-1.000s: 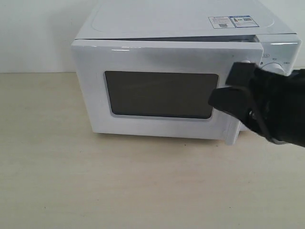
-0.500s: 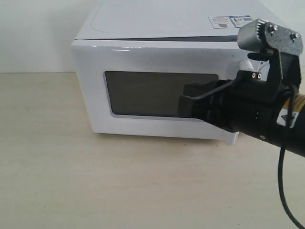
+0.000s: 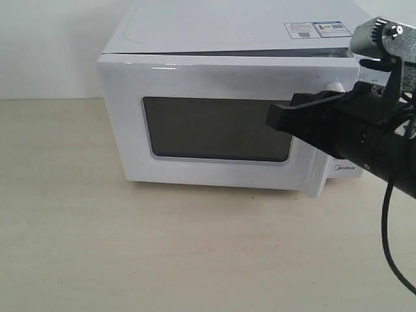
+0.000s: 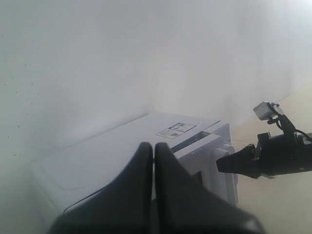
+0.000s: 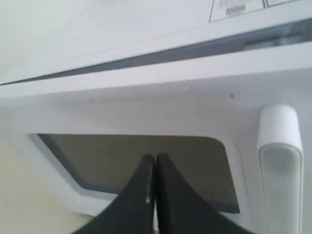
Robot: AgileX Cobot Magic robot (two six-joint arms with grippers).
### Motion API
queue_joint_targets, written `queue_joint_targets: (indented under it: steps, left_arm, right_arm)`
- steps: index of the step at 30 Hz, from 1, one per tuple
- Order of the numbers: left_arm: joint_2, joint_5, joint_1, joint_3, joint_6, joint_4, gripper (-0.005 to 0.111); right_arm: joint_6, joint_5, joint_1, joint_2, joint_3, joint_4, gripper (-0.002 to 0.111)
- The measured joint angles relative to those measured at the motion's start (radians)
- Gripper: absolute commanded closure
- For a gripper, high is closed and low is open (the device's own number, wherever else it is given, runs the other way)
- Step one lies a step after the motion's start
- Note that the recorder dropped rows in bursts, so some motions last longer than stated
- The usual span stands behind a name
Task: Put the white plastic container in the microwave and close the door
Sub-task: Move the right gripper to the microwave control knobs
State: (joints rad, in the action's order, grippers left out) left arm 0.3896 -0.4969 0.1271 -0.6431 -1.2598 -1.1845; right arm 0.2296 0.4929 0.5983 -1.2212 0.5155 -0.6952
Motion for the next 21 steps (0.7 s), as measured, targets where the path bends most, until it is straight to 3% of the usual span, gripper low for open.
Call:
queue_joint_targets:
  steps: [21]
  left_arm:
    - [0.000, -0.018, 0.000, 0.000, 0.004, -0.009, 0.103]
  right_arm:
    - [0.035, 0.311, 0.000, -0.189, 0.000, -0.004, 0.108]
